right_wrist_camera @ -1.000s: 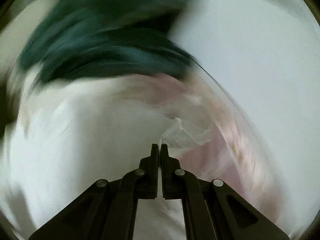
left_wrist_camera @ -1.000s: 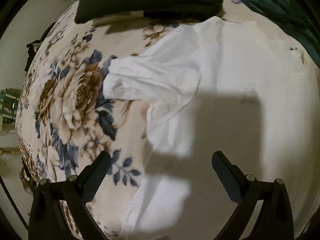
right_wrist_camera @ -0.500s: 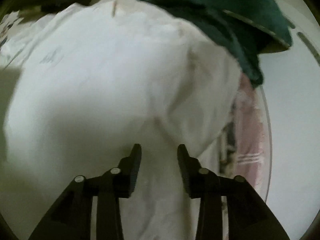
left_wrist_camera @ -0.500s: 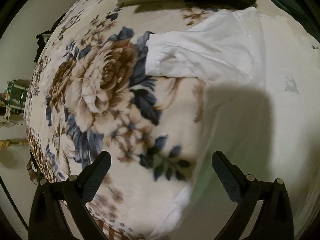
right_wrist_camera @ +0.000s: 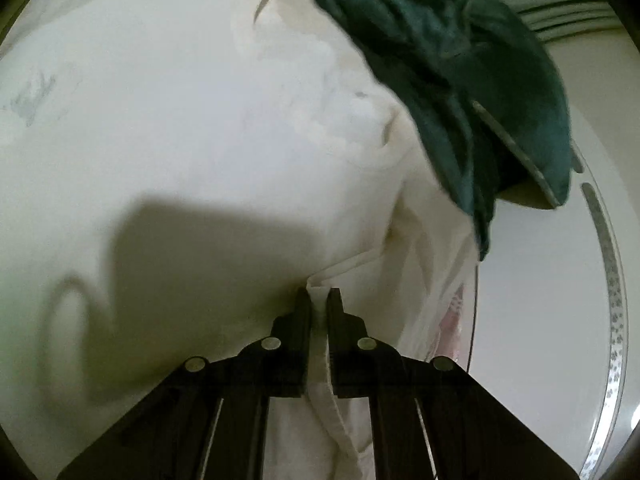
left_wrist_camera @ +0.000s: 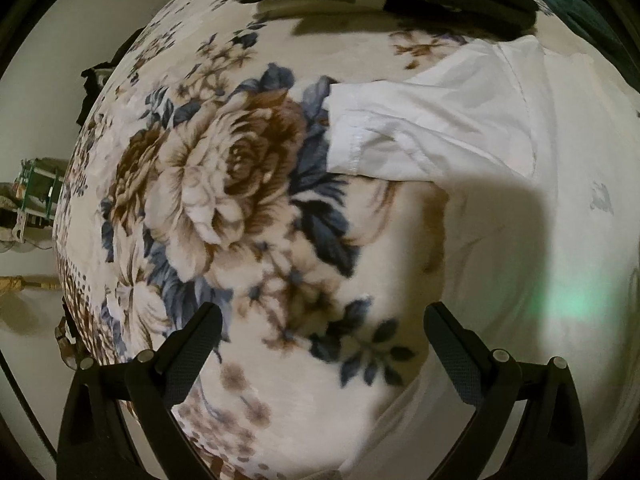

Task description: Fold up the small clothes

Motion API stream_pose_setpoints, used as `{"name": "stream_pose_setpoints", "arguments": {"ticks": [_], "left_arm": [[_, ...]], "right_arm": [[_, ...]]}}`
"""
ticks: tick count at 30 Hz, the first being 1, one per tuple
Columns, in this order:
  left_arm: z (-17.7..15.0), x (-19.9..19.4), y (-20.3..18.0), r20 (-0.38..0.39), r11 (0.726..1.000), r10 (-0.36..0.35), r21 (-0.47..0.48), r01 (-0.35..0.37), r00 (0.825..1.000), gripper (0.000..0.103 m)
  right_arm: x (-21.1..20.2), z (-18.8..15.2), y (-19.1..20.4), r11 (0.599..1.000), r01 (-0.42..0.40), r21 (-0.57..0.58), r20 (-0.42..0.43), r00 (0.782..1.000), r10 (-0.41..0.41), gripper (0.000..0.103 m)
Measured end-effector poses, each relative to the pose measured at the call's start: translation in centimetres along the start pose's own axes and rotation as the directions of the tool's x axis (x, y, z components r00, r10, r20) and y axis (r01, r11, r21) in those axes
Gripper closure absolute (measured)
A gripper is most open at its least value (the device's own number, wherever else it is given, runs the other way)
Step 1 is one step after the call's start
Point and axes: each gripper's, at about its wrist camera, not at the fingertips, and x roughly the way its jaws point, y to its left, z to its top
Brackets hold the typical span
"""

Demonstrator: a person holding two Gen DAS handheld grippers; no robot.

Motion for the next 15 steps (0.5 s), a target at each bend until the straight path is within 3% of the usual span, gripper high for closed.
{"name": "stream_pose_setpoints", "arguments": {"ticks": [6,15], "left_arm": [[-0.3,0.2,0.9,-0.006,1.0,0.003,-0.019,-0.003,1.0,0.0],[-0.5,0.1,1.5,-0.003,0.999,0.002,-0.035,-0.002,1.0,0.0]], "right_arm": [[-3.9,-2.4,2.0,0.993,0.019,-0.12,0.165,0.986,0.001,0.096],[-8.3,-6.2,5.1,0.97,-0.037,-0.239,0.232,0.968,0.094,0.097]]}}
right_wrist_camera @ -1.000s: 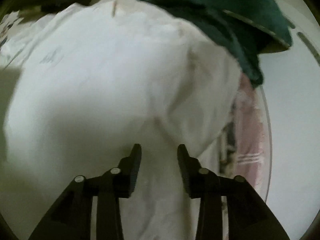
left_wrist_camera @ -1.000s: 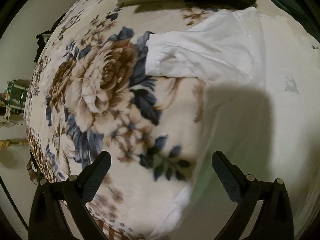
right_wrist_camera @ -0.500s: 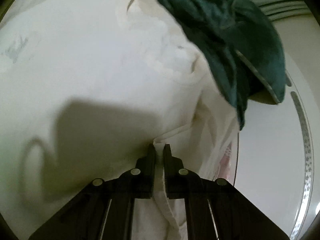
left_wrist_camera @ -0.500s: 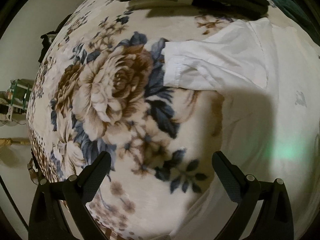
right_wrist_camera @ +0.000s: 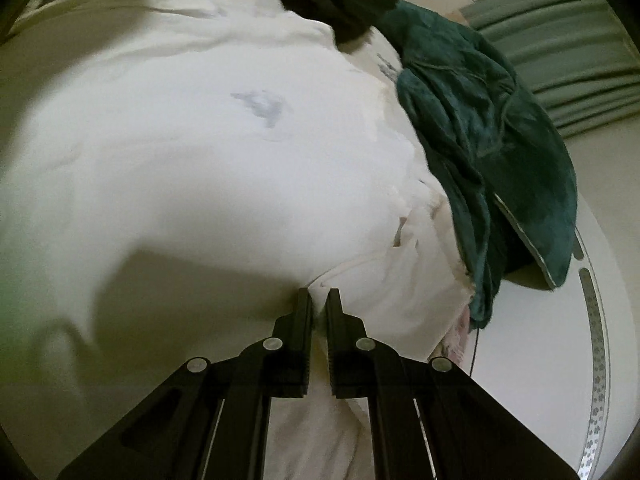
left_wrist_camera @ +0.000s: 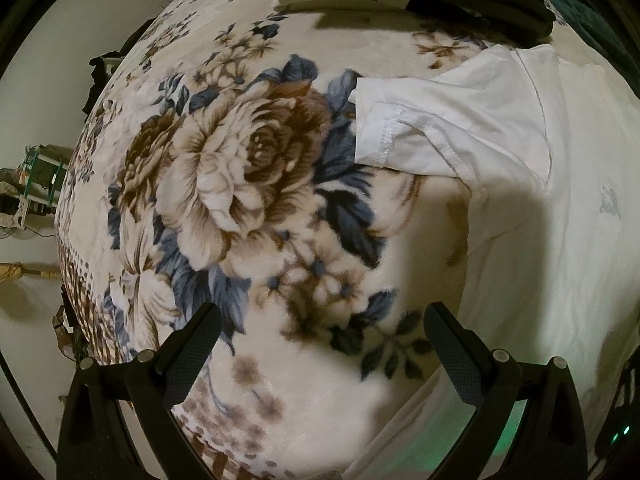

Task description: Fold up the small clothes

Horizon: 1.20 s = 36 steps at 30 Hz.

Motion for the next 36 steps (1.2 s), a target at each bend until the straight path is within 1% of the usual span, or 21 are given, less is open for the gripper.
{"name": "stream_pose_setpoints", "arguments": {"ticks": [3,5,7,8,10,12,13,14,15,16,18,19,20,21,22,25,27,30,33,34,36], "left_arm": [[0.4,0.0,0.3,-0.002,0.999,-0.033,-0.015,0.033,0.999,0.0],[1.2,0.4,0.4,-0.029,0.993,-0.107,-0.049,0.106,0.994,0.0],[2.3,1.3,1.1,-0.077,0.963,-0.247,-0.13,0.236,0.966,0.0],[2.8,1.8,1.4,-0.091,0.937,-0.319,-0.182,0.299,0.943,0.0],[3.9,3.1,2.4,-0.097,0.846,-0.479,-0.315,0.43,0.872,0.0],[4.8,4.5,3.1,-0.085,0.749,-0.592,-0.423,0.509,0.801,0.0],[5.3,5.5,3.4,-0.07,0.688,-0.645,-0.487,0.539,0.761,0.0],[5.7,6.0,3.7,-0.054,0.656,-0.665,-0.518,0.549,0.744,0.001],[6.2,6.6,3.9,-0.027,0.623,-0.679,-0.549,0.557,0.733,0.002],[6.7,7.0,4.2,0.001,0.604,-0.679,-0.568,0.559,0.734,0.009],[7.6,7.4,4.3,0.04,0.597,-0.661,-0.577,0.557,0.75,0.042],[8.0,7.4,4.3,0.06,0.591,-0.66,-0.574,0.566,0.749,0.083],[8.3,7.2,4.2,0.072,0.591,-0.658,-0.568,0.573,0.75,0.097],[8.5,6.6,4.1,0.094,0.601,-0.644,-0.552,0.578,0.76,0.096],[8.7,5.4,3.9,0.128,0.633,-0.613,-0.512,0.581,0.78,0.096],[8.9,0.6,1.1,0.206,0.768,-0.535,-0.286,0.573,0.82,0.096],[8.0,-2.9,-3.1,0.221,0.81,-0.549,-0.1,0.578,0.806,0.096],[5.7,-5.6,-9.6,0.16,0.792,-0.611,0.112,0.601,0.775,0.096],[2.8,-6.7,-16.1,0.03,0.754,-0.612,0.322,0.572,0.79,0.092],[1.8,-6.7,-17.2,0.0,0.739,-0.609,0.364,0.567,0.794,0.092],[0.4,-7.1,-16.7,-0.002,0.736,-0.6,0.391,0.552,0.8,0.09]], "right_arm": [[-0.2,0.0,0.7,0.998,-0.055,0.005,-0.022,0.998,0.055,0.096],[0.3,0.5,0.4,0.987,-0.131,0.09,-0.083,0.987,0.139,0.091],[0.8,-0.1,-2.4,0.933,-0.239,0.269,-0.112,0.954,0.277,0.082],[1.0,-0.5,-3.8,0.889,-0.284,0.359,-0.104,0.934,0.341,0.063],[1.5,-2.2,-7.1,0.724,-0.375,0.579,-0.041,0.873,0.485,0.034],[1.9,-4.5,-9.6,0.535,-0.395,0.747,0.026,0.821,0.571,0.031],[2.0,-5.4,-10.4,0.475,-0.387,0.79,0.041,0.807,0.589,0.031],[2.1,-6.5,-11.1,0.418,-0.365,0.832,0.051,0.8,0.597,0.031],[2.1,-7.2,-11.4,0.386,-0.347,0.855,0.054,0.799,0.599,0.031],[2.1,-8.0,-11.6,0.356,-0.33,0.874,0.056,0.797,0.601,0.031],[2.5,-9.3,-11.8,0.317,-0.292,0.902,0.044,0.794,0.606,0.031],[2.6,-9.9,-11.7,0.304,-0.273,0.913,0.033,0.791,0.611,0.031],[3.0,-10.5,-11.8,0.292,-0.254,0.922,0.021,0.786,0.618,0.031],[3.2,-11.2,-11.7,0.277,-0.231,0.933,0.009,0.782,0.624,0.031],[3.3,-11.8,-11.7,0.263,-0.215,0.941,0.003,0.78,0.626,0.031],[3.1,-13.9,-12.1,0.225,-0.172,0.959,-0.005,0.784,0.621,0.031],[2.6,-15.1,-12.2,0.22,-0.152,0.964,-0.015,0.79,0.613,0.031],[2.6,-16.3,-12.7,0.219,-0.133,0.967,-0.029,0.793,0.609,0.031],[2.2,-16.9,-12.7,0.223,-0.123,0.967,-0.043,0.785,0.618,0.031],[1.9,-17.2,-12.7,0.219,-0.122,0.968,-0.042,0.781,0.623,0.031],[1.2,-17.6,-13.0,0.199,-0.126,0.972,-0.028,0.776,0.63,0.031]]}}
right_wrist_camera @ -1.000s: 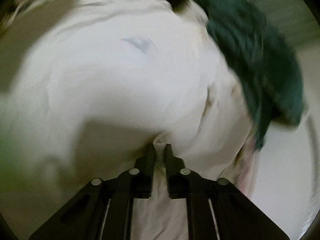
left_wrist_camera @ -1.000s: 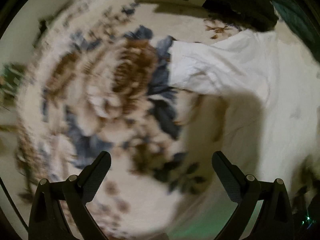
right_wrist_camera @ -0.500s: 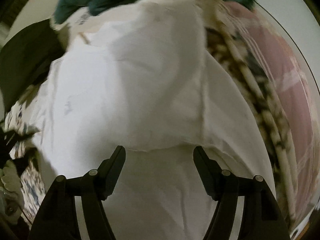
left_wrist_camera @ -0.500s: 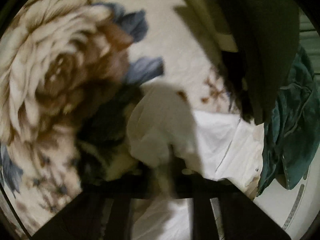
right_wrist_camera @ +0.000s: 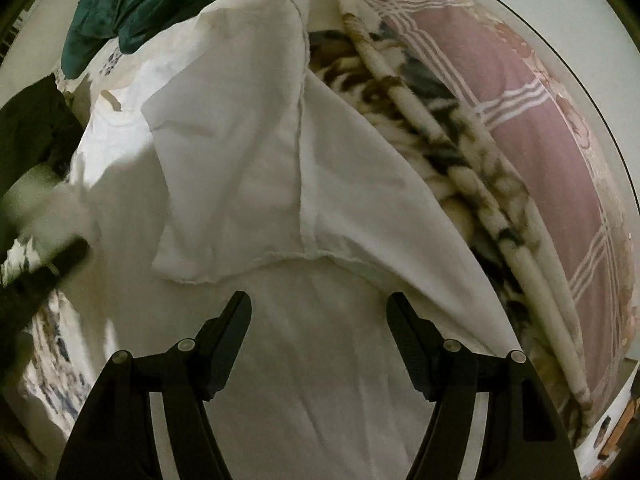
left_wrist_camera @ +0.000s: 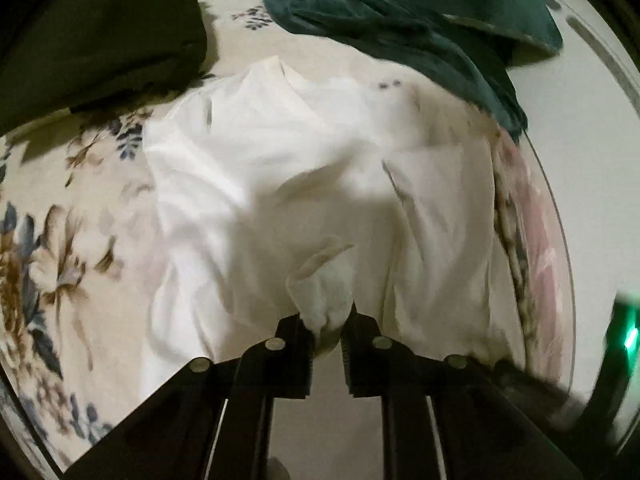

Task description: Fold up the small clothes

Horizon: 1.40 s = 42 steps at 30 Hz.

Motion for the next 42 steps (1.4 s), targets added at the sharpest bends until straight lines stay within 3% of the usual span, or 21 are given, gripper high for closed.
{"name": "stream_pose_setpoints", "arguments": {"ticks": [1,3,4,5,8,11,16,18,20,21,23,30,34,37,40,42], "left_arm": [[-0.7,-0.5,0.6,-0.004,1.0,0.0,-0.01,0.0,1.0,0.08],[-1.3,-1.2,2.4,-0.027,0.999,0.018,-0.049,-0.02,0.999,0.044],[-1.7,-1.8,3.4,-0.023,0.996,0.044,-0.071,-0.045,0.999,0.013],[-1.9,-2.4,4.7,-0.013,0.992,0.08,-0.099,-0.081,0.997,0.007],[-1.4,-2.8,9.2,-0.016,0.964,0.169,-0.207,-0.169,0.985,0.007],[0.0,-1.9,11.5,-0.034,0.939,0.229,-0.255,-0.23,0.973,0.007],[3.3,0.5,11.2,-0.022,0.938,0.296,-0.183,-0.295,0.955,0.007],[3.8,2.0,11.2,-0.041,0.94,0.316,-0.123,-0.319,0.948,0.007],[3.6,3.9,11.0,-0.087,0.931,0.352,-0.069,-0.358,0.932,0.007],[3.3,4.5,11.3,-0.116,0.93,0.354,-0.059,-0.362,0.928,0.007],[2.8,4.0,11.6,-0.124,0.935,0.339,-0.07,-0.349,0.933,0.007],[-0.6,-3.7,8.3,-0.068,0.951,0.306,-0.034,-0.309,0.95,0.007],[-3.0,-6.9,2.9,-0.095,0.974,0.225,0.014,-0.224,0.97,0.007],[-5.2,-6.2,-2.7,-0.149,0.987,0.16,0.059,-0.153,0.976,0.007],[-9.6,-4.0,-9.1,-0.259,0.995,0.086,0.065,-0.071,0.962,0.007],[-13.1,-1.8,-13.1,-0.362,1.0,0.006,0.017,0.0,0.932,0.007]], "right_arm": [[-0.4,-0.1,-0.2,1.0,-0.012,0.004,0.003,1.0,0.012,0.031],[-1.2,0.1,0.0,0.999,-0.033,0.001,0.013,0.999,0.033,0.031],[-1.6,0.2,0.1,0.999,-0.047,-0.005,0.018,0.999,0.047,0.031],[-1.9,0.3,0.2,0.998,-0.063,-0.01,0.022,0.998,0.063,0.031],[-2.2,0.9,1.2,0.992,-0.12,-0.028,0.019,0.993,0.12,0.031],[-1.4,2.0,3.1,0.979,-0.204,-0.02,-0.01,0.979,0.204,0.031],[0.5,3.8,7.6,0.94,-0.341,-0.013,-0.082,0.937,0.339,0.031],[1.8,3.8,9.5,0.942,-0.329,-0.065,-0.132,0.939,0.319,0.031],[3.5,3.1,10.6,0.971,-0.175,-0.161,-0.174,0.974,0.147,0.032],[3.9,2.8,10.6,0.973,-0.133,-0.19,-0.182,0.978,0.099,0.032],[3.5,2.3,10.0,0.966,-0.132,-0.224,-0.194,0.977,0.088,0.032],[-6.0,2.5,1.7,0.989,-0.106,-0.102,-0.175,0.981,0.087,0.031],[-11.6,2.8,-5.2,0.996,-0.08,-0.025,-0.205,0.976,0.073,0.031],[-14.6,2.4,-11.1,0.999,-0.045,-0.009,-0.241,0.97,0.041,0.031],[-16.5,2.1,-16.6,0.999,-0.029,-0.021,-0.265,0.964,0.023,0.034],[-17.0,2.3,-19.4,0.999,-0.024,-0.038,-0.264,0.964,0.013,0.059]]}}
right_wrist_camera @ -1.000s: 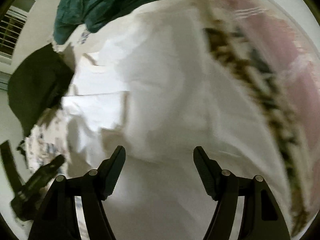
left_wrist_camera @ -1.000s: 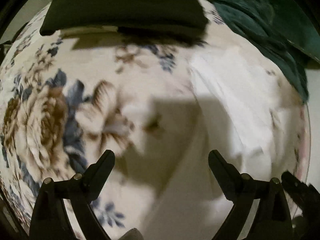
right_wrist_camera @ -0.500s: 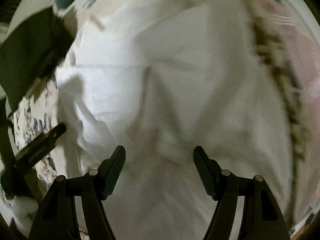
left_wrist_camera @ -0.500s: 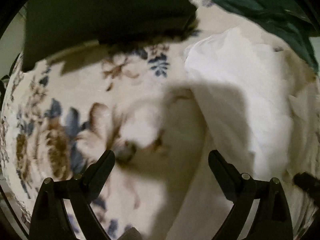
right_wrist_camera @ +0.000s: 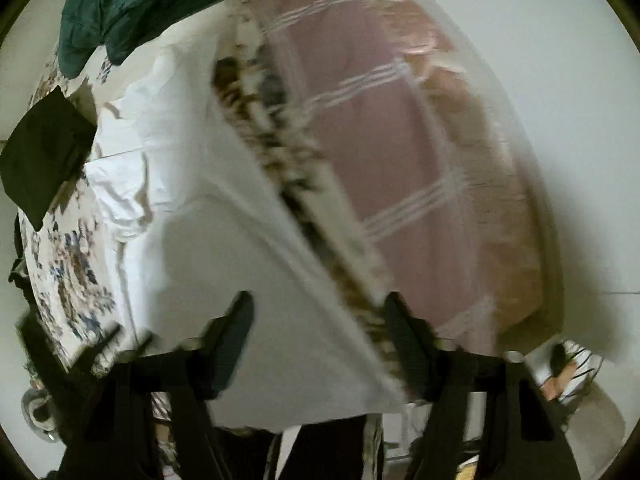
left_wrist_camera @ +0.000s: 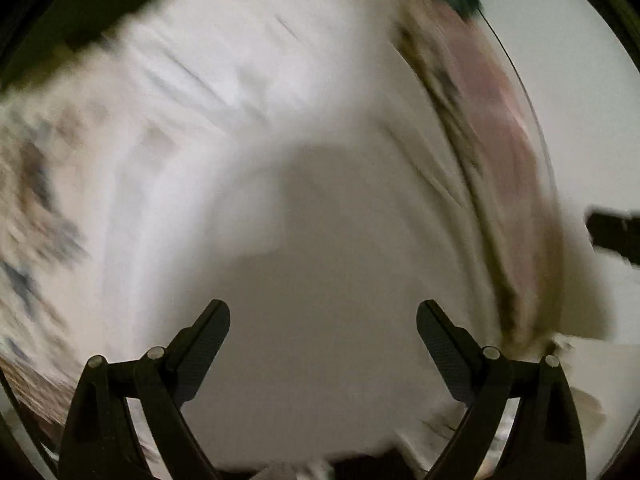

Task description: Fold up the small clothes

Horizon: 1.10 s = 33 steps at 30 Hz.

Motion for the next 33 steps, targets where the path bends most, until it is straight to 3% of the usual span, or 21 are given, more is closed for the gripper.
{"name": "stream_pose_setpoints", "arguments": {"ticks": [1,6,9,10,11,12,13,14,18,24,27,30,33], "left_arm": [[-0.9,1.2,-1.4,-0.035,1.0,-0.023,-0.012,0.023,0.999,0.007],[-4.3,7.0,-8.2,-0.125,0.991,-0.123,-0.072,0.115,0.984,0.007],[-5.0,10.0,-11.1,-0.141,0.994,-0.096,-0.068,0.087,0.985,0.008],[-5.1,10.8,-11.6,-0.135,0.994,-0.089,-0.074,0.079,0.987,0.016],[-5.2,11.3,-12.4,-0.126,0.995,-0.073,-0.076,0.064,0.989,0.04],[-5.2,11.9,-13.0,-0.117,0.997,-0.046,-0.069,0.038,0.992,0.056],[-5.2,12.3,-13.4,-0.109,0.998,-0.032,-0.055,0.026,0.993,0.089],[-5.2,12.4,-13.7,-0.101,0.999,-0.027,-0.044,0.023,0.995,0.096],[-5.7,10.5,-13.3,-0.018,0.998,-0.053,-0.032,0.052,0.998,0.102],[-7.3,7.6,-10.8,0.046,0.996,-0.07,-0.048,0.073,0.996,0.102],[-7.7,6.1,-9.5,0.061,0.995,-0.081,-0.061,0.085,0.995,0.103],[-8.0,4.9,-8.6,0.081,0.993,-0.089,-0.074,0.095,0.993,0.103],[-8.2,3.5,-7.0,0.103,0.989,-0.1,-0.097,0.11,0.99,0.103]], "right_arm": [[-0.1,0.0,-1.2,1.0,0.017,-0.014,-0.017,1.0,-0.017,0.066],[-0.3,0.8,-5.8,0.998,0.051,-0.044,-0.026,0.998,-0.052,0.066],[0.4,1.8,-6.5,0.997,0.054,-0.059,-0.023,0.998,-0.055,0.066],[0.7,2.3,-6.4,0.997,0.046,-0.063,-0.023,0.999,-0.048,0.066],[1.0,2.8,-6.2,0.997,0.037,-0.072,-0.024,0.999,-0.038,0.066],[1.4,3.3,-5.8,0.996,0.023,-0.083,-0.025,0.999,-0.025,0.066],[1.9,3.9,-5.1,0.996,0.009,-0.093,-0.027,1.0,-0.011,0.066],[2.4,4.7,-4.4,0.994,-0.013,-0.112,-0.031,0.999,0.009,0.066],[4.0,8.9,0.2,0.974,-0.107,-0.2,-0.045,0.994,0.1,0.057],[8.2,17.5,9.4,0.917,-0.222,-0.33,-0.091,0.975,0.204,0.056],[10.8,21.3,12.5,0.909,-0.251,-0.333,-0.121,0.967,0.223,0.056],[13.4,24.8,14.5,0.926,-0.239,-0.292,-0.135,0.969,0.207,0.056],[15.6,26.7,15.3,0.933,-0.282,-0.224,-0.179,0.953,0.246,0.056]]}}
